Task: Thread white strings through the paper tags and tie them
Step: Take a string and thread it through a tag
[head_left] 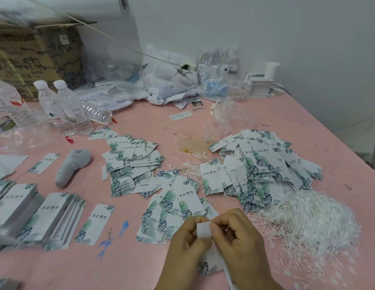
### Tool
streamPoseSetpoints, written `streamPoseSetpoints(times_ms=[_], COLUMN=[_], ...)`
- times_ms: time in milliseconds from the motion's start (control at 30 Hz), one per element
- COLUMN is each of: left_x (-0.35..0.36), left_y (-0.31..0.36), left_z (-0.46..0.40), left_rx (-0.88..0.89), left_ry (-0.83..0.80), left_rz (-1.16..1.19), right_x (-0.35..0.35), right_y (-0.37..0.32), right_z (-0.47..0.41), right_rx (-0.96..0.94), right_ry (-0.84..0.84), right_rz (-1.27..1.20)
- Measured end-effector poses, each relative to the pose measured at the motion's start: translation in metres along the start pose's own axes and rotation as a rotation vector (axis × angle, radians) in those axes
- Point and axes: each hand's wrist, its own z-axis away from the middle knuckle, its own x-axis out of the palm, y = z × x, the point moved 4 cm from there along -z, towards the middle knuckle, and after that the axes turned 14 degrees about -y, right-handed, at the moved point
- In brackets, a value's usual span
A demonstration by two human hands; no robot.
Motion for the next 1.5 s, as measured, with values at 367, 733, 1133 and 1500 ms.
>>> streamPoseSetpoints(times_ms=[367, 733, 1133, 1500], left_x=[-0.003, -0.011, -0.033, -0.042], left_y=[0.004, -0.004, 0.013, 0.008], left_z=[-0.001, 0.002, -0.001, -0.001], left_rx=[-0.037, 0.046, 0.13, 0.126], left_ry=[-0.005, 0.176, 0.379, 0.409], left_rz=[0.292, 0.005, 0.413, 0.43], right_x=[-0.002, 0.001, -0.026, -0.028], right_y=[0.003, 0.01, 0.035, 0.035], right_z=[0.001, -0.002, -0.002, 0.002], right_rx=[0.017, 0.189, 0.496, 0.558], right_ry=[-0.031, -0.176, -0.589, -0.699], right_rz=[-0.124, -0.34, -0.6, -0.442])
